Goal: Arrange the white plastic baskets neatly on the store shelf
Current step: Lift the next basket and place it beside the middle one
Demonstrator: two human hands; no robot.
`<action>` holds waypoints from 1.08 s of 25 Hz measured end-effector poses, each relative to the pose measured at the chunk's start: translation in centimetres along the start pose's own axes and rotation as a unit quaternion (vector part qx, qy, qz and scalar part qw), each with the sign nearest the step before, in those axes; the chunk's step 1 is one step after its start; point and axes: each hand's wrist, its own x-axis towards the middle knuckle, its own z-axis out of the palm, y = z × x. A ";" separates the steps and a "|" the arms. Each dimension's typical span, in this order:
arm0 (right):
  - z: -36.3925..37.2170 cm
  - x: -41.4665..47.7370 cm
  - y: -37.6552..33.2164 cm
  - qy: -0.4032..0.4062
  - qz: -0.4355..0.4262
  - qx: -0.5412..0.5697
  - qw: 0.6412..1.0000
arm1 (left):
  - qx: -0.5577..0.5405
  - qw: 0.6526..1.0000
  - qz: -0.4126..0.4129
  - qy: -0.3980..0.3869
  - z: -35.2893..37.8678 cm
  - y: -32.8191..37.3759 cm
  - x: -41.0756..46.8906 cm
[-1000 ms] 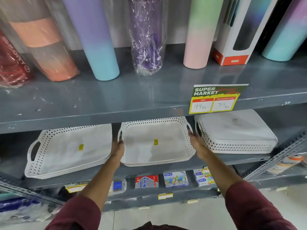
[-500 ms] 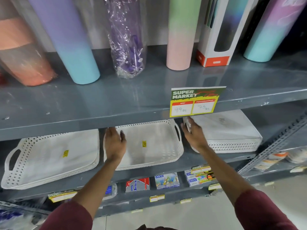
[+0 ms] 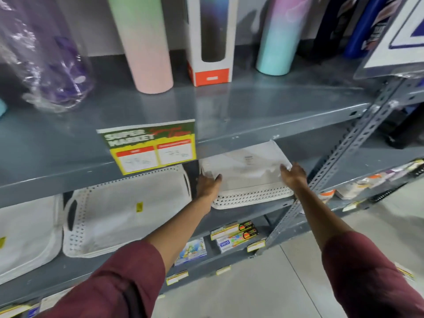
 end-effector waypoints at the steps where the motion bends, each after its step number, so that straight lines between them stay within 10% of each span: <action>1: -0.2 0.5 0.3 -0.008 0.022 0.007 1.000 | 0.001 0.999 -0.026 0.024 0.5 -0.2 0.8; 11: 0.4 3.0 1.6 -0.077 0.065 0.070 0.992 | -0.010 0.998 -0.055 0.029 1.4 0.7 3.0; 16: -1.4 2.5 -0.4 -0.039 -0.016 0.202 0.978 | -0.031 0.989 0.101 0.103 0.2 2.6 3.0; 23: -1.3 2.5 1.3 -0.096 0.141 0.564 0.808 | -0.213 0.962 0.113 0.125 -3.4 1.9 3.3; 27: -1.1 2.0 2.0 -0.178 0.142 0.499 0.836 | -0.181 0.979 0.077 0.052 -2.9 1.1 3.0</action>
